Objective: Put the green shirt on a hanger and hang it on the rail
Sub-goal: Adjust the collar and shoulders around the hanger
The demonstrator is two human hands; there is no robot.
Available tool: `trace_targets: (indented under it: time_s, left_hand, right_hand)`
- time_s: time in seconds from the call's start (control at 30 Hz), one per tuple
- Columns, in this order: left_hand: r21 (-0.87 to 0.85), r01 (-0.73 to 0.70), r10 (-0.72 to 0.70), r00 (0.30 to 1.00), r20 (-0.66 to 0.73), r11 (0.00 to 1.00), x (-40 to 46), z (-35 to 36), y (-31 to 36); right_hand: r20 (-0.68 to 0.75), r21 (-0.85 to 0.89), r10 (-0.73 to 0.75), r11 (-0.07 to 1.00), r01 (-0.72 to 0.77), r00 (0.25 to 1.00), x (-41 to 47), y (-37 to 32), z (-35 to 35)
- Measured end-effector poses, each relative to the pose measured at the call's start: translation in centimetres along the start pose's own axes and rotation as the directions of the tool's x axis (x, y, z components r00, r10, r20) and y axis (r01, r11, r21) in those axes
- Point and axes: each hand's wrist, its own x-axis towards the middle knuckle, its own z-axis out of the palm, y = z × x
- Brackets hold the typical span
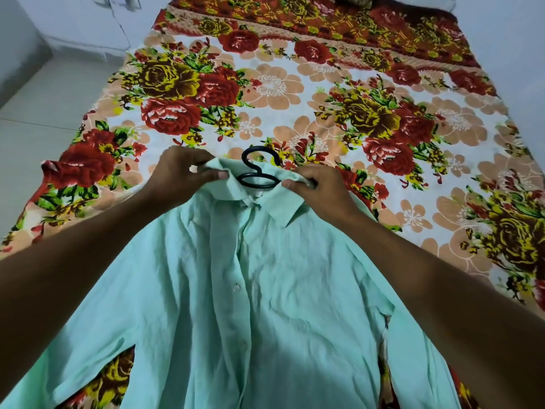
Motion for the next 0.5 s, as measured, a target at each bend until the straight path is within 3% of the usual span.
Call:
trace_targets:
  time_s: [0.1, 0.23, 0.4, 0.5]
  left_hand:
    - [-0.074, 0.058, -0.064, 0.994, -0.084, 0.996, 0.1, 0.0, -0.9]
    - [-0.076, 0.053, -0.046, 0.995, 0.087, 0.996, -0.5, 0.2, -0.5]
    - [0.046, 0.004, -0.002, 1.000, -0.025, 0.999, 0.2, 0.4, -1.8]
    - [0.127, -0.055, 0.055, 0.998, 0.001, 0.990, 0.2, 0.2, -1.4]
  right_hand:
    - [-0.131, 0.101, 0.063, 0.994, -0.050, 0.989, 0.1, 0.7, 0.1]
    - [0.055, 0.236, 0.059, 0.969, -0.070, 0.997, 0.0, 0.4, -0.2]
    - [-0.029, 0.145, 0.049, 0.988, -0.045, 0.998, -0.1, 1.4, 0.1]
    - [-0.004, 0.152, 0.057, 0.987, -0.055, 0.998, 0.0, 1.3, -0.3]
